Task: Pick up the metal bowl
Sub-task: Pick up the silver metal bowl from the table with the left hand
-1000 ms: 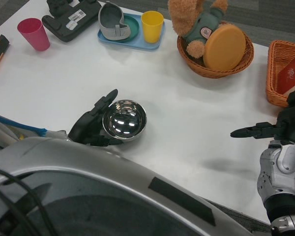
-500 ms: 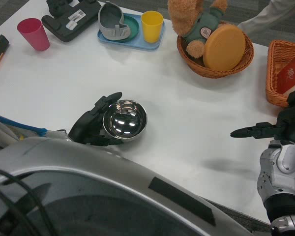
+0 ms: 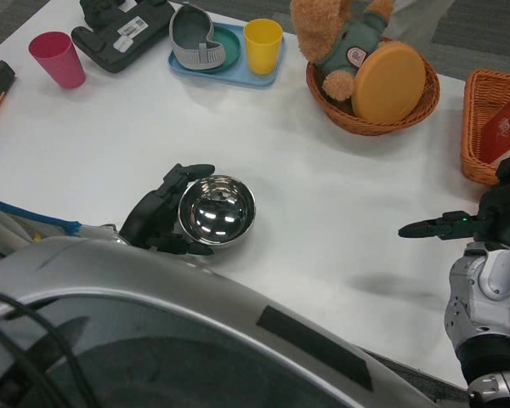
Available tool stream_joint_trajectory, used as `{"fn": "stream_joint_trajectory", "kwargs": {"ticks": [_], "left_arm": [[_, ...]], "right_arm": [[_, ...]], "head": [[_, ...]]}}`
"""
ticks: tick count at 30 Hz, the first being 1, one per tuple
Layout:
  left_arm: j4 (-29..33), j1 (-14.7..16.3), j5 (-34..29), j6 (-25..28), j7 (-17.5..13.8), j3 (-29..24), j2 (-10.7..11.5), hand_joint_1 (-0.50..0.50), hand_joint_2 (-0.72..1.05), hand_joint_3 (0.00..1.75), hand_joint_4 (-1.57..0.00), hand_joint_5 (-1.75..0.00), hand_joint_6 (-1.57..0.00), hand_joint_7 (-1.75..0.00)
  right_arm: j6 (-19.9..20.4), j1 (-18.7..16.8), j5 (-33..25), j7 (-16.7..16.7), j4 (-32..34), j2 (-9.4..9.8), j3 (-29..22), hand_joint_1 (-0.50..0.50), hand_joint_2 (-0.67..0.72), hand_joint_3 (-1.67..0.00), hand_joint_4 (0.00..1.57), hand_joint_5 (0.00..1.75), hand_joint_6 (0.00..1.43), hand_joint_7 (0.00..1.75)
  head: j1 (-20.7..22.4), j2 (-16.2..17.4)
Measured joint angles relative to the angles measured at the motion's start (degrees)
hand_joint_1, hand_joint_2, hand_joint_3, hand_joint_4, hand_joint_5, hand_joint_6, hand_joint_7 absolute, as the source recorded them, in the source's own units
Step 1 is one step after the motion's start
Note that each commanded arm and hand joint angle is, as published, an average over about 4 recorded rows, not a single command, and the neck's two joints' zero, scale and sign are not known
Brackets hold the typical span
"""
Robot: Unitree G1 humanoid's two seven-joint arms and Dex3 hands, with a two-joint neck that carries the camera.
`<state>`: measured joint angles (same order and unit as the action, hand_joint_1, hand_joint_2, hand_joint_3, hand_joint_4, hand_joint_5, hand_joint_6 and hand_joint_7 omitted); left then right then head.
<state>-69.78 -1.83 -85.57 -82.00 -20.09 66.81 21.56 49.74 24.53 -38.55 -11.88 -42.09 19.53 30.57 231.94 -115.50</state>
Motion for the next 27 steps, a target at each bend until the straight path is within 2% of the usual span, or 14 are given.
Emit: {"fn": "stream_joint_trajectory", "kwargs": {"ticks": [5, 18, 27], "left_arm": [[-0.3, 0.0, 0.1, 0.0, -0.1, -0.7, -0.4, -0.5, 0.87, 0.09, 0.0, -1.75, -0.05, -1.4], [-0.5, 0.0, 0.4, 0.8, -0.3, -4.5, -0.7, -0.5, 0.87, 0.09, 0.0, -1.75, -0.08, -1.54], [2.0, -0.3, 0.4, 1.1, -0.4, -7.4, -0.6, -0.5, 0.87, 0.04, 0.0, -1.75, -0.08, -1.54]], "right_arm": [[0.0, 0.0, 0.0, 0.0, 0.0, 0.0, 0.0, -0.46, 0.53, 0.0, 0.09, 0.0, 0.0, 0.07], [0.0, -0.1, 0.0, 0.0, 0.1, -0.03, 0.0, -0.46, 0.53, 0.0, 0.09, 0.0, 0.0, 0.07], [0.0, -0.1, 0.0, 0.0, 0.2, -0.07, -0.1, -0.46, 0.53, 0.0, 0.09, 0.0, 0.0, 0.07]], "head": [[-0.1, 0.0], [-0.6, -0.7], [-1.0, -1.2]]}}
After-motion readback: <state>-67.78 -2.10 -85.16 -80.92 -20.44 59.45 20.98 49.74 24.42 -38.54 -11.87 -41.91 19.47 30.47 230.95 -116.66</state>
